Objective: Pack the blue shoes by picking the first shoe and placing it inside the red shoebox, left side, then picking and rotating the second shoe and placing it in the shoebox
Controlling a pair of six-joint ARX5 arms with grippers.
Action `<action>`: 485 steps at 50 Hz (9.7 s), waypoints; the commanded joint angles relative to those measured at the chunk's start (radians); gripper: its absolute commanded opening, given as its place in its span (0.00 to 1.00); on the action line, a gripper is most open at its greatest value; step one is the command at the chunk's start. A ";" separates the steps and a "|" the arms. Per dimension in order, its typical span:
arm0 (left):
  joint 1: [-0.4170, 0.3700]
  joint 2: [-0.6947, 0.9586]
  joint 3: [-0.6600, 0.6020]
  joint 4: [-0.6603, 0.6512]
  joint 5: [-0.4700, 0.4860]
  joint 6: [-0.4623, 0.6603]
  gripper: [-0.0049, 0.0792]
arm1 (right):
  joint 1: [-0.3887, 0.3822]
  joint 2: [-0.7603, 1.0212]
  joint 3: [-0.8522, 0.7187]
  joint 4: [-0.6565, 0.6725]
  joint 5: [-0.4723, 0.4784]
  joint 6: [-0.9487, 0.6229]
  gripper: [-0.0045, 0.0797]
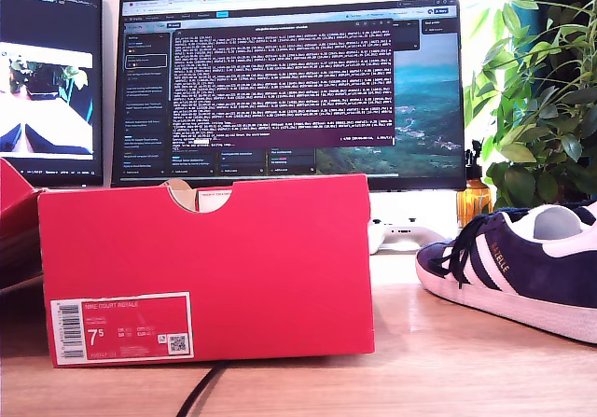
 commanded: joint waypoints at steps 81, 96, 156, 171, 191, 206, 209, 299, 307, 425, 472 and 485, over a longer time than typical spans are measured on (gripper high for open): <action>-0.232 0.429 0.491 -0.502 0.751 0.528 0.04 | 0.004 0.545 0.542 -0.071 -0.239 0.152 0.04; -0.428 0.669 0.533 -0.582 0.416 0.785 0.04 | 0.005 0.830 0.702 -0.104 -0.269 0.154 0.04; -0.624 1.064 0.533 -0.192 0.045 0.777 0.04 | 0.189 1.463 1.131 -0.835 -0.282 -0.069 0.34; -0.624 1.064 0.533 -0.192 0.045 0.776 0.04 | 0.195 1.605 1.131 -0.820 -0.275 -0.086 0.35; -0.624 1.064 0.533 -0.192 0.045 0.747 0.04 | 0.254 1.723 1.131 -0.790 -0.279 -0.090 0.32; -0.624 1.064 0.533 -0.192 0.045 0.747 0.04 | 0.293 1.720 1.160 -0.754 -0.260 -0.053 0.04; -0.624 1.064 0.533 -0.192 0.045 0.747 0.04 | 0.307 1.712 1.188 -0.772 -0.261 -0.042 0.04; -0.624 1.064 0.533 -0.185 0.044 0.750 0.04 | 0.757 1.972 1.677 -0.384 -0.373 0.613 0.04; -0.624 1.064 0.533 -0.185 0.044 0.750 0.04 | 0.757 1.997 1.677 -0.380 -0.349 0.617 0.04; -0.624 1.064 0.533 -0.192 0.074 0.747 0.04 | 0.439 1.920 1.902 -1.186 0.195 0.933 0.41; -0.624 1.064 0.533 -0.192 0.076 0.747 0.04 | 0.081 1.616 1.353 -1.189 0.216 1.158 0.85; -0.624 1.064 0.533 -0.192 0.076 0.747 0.04 | 0.035 1.616 1.314 -1.187 0.242 1.178 0.84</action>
